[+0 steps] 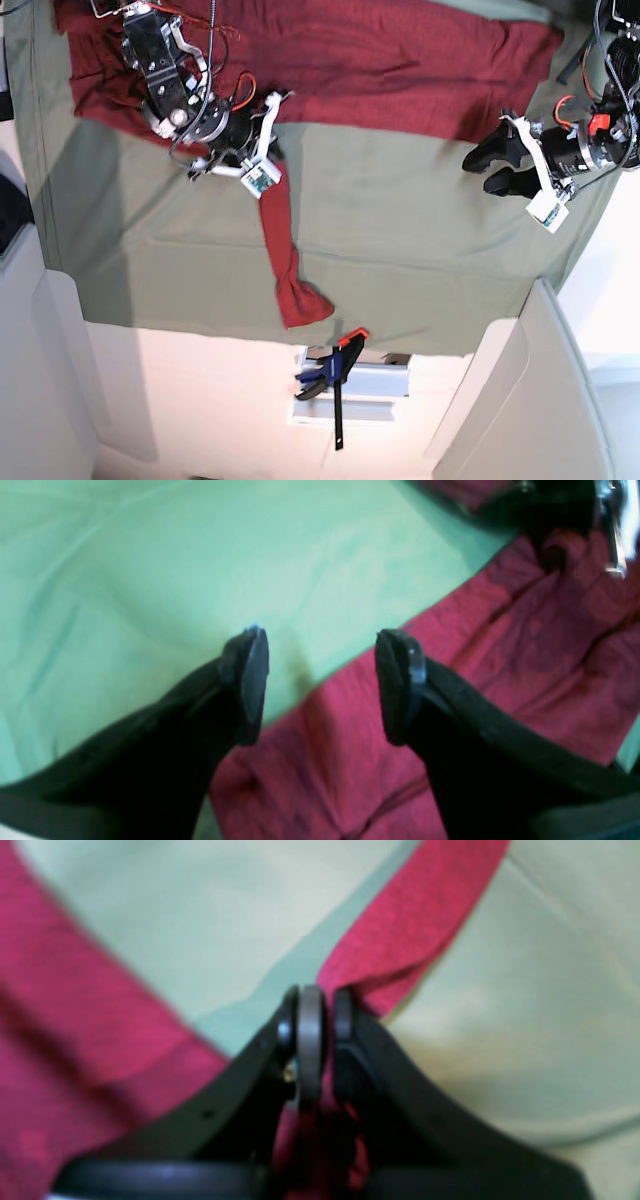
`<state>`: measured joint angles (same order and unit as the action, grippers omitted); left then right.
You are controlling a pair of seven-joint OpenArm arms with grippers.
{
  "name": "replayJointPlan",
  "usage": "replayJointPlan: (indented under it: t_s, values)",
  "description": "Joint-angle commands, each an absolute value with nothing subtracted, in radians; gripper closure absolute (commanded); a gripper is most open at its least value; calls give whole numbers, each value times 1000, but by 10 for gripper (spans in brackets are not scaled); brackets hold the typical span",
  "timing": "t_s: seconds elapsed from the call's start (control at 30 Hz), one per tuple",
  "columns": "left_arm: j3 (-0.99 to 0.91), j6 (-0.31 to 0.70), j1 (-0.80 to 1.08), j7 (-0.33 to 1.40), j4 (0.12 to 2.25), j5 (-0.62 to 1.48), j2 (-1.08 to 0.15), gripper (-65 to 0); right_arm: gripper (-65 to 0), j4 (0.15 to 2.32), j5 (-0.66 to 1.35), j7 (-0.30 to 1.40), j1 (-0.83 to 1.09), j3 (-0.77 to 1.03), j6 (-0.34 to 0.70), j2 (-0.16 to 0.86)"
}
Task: Fold the T-shirt properly
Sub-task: 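Move the right gripper to the long sleeve and pinch it, then move the left gripper over to the sleeve cuff and grasp it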
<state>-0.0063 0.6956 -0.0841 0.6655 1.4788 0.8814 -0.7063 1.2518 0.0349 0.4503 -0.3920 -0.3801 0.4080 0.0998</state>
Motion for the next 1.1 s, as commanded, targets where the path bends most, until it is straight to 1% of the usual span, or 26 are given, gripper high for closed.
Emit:
replayJointPlan:
  t_s: [0.0,0.17,0.27,0.33,0.47,0.63,0.77,0.87,0.9,0.93,1.07]
  values:
    - [-15,698,-113,647,1490,901,-718,-376,0,1303,55,432,-402,-376,414,105]
    - [-15,698,-154,643,1489,900,-652,-376,0,1424,93,460,-323,-376,417,108]
    - [-15,698,-183,624,1486,862,-595,-376,0,1470,113,475,-283,-376,421,108]
    - [-6,667,-214,614,1464,830,-555,-376,0,1489,116,476,-258,-376,427,111]
    - [48,658,-303,577,1350,768,-480,-376,0,1521,139,476,-226,-376,428,117]
    - [157,658,-432,527,1174,686,-387,-376,0,1538,196,476,-202,-376,434,118]
    - [239,657,-522,478,1041,627,-315,-376,0,1538,202,480,-190,-375,434,119]
    - [256,653,-578,451,950,593,-263,-376,-226,1538,198,500,-191,-375,434,119]
    - [256,636,-592,446,922,587,-248,-376,-275,1538,193,505,-191,-374,434,119]
    - [256,618,-603,439,897,580,-234,-376,-300,1538,186,508,-191,-374,434,119]
    - [256,518,-614,376,835,546,-200,-376,-302,1542,175,513,-191,-373,434,119]
